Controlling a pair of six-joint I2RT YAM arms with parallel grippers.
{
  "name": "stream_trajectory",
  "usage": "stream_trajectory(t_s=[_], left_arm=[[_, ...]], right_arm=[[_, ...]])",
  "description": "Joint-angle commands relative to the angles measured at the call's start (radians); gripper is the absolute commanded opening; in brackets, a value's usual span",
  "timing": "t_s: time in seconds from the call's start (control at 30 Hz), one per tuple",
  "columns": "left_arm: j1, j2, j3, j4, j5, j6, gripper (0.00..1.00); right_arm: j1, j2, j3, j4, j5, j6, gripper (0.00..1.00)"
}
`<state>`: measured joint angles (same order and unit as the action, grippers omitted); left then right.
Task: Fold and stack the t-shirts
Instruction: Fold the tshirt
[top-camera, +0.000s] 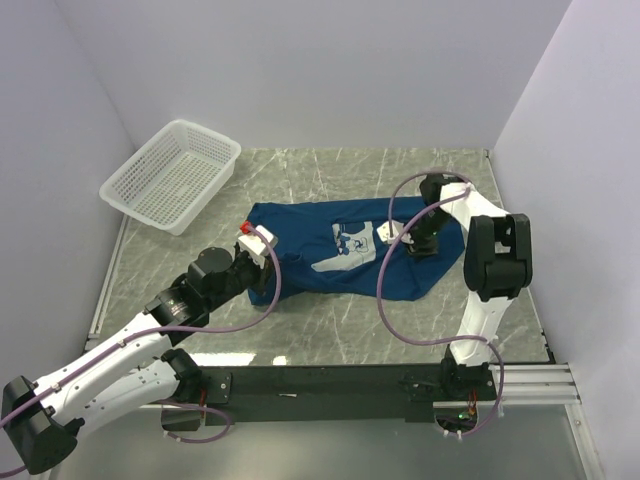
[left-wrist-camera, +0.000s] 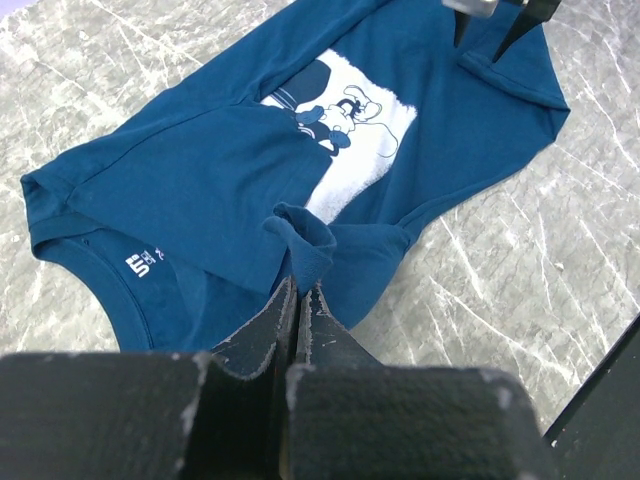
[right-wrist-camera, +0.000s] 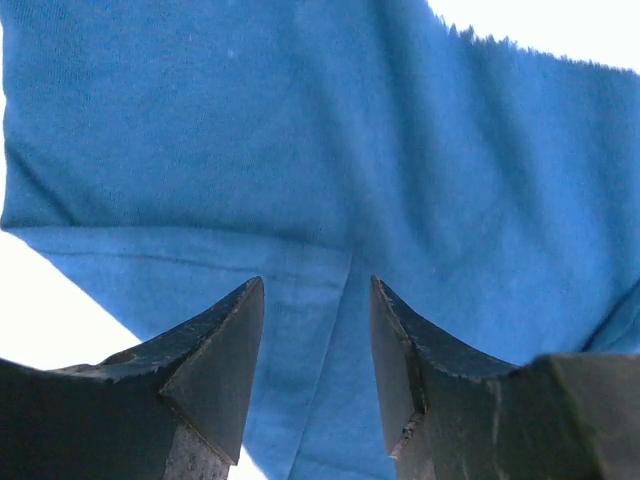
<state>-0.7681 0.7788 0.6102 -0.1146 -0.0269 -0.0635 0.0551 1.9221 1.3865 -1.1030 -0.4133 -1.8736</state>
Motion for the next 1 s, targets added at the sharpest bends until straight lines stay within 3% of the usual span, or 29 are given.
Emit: stream_trajectory(t_s=[0.0, 0.47, 0.6, 0.7, 0.8, 0.97], left_arm=[[0.004, -0.004, 0.002, 0.053, 0.007, 0.013, 0.01], [0.009, -0.006, -0.001, 0.058, 0.013, 0.011, 0.01], [0.010, -0.006, -0.001, 0.056, 0.013, 0.010, 0.01], [0.013, -0.010, -0.004, 0.056, 0.013, 0.010, 0.01], [0.012, -0.013, -0.004, 0.059, 0.015, 0.008, 0.01], [0.013, -0.012, -0.003, 0.059, 0.018, 0.007, 0.01]], right_arm=[[0.020, 0.012, 0.023, 0.008, 0.016, -0.018, 0.53], [0.038, 0.055, 0.005, 0.028, 0.077, -0.006, 0.47], [0.040, 0.058, 0.019, 0.014, 0.071, 0.004, 0.36], [0.037, 0.040, 0.013, 0.011, 0.073, 0.007, 0.21], [0.034, 0.009, -0.001, 0.008, 0.059, 0.010, 0.12], [0.009, -0.049, -0.001, -0.012, 0.021, 0.028, 0.06]])
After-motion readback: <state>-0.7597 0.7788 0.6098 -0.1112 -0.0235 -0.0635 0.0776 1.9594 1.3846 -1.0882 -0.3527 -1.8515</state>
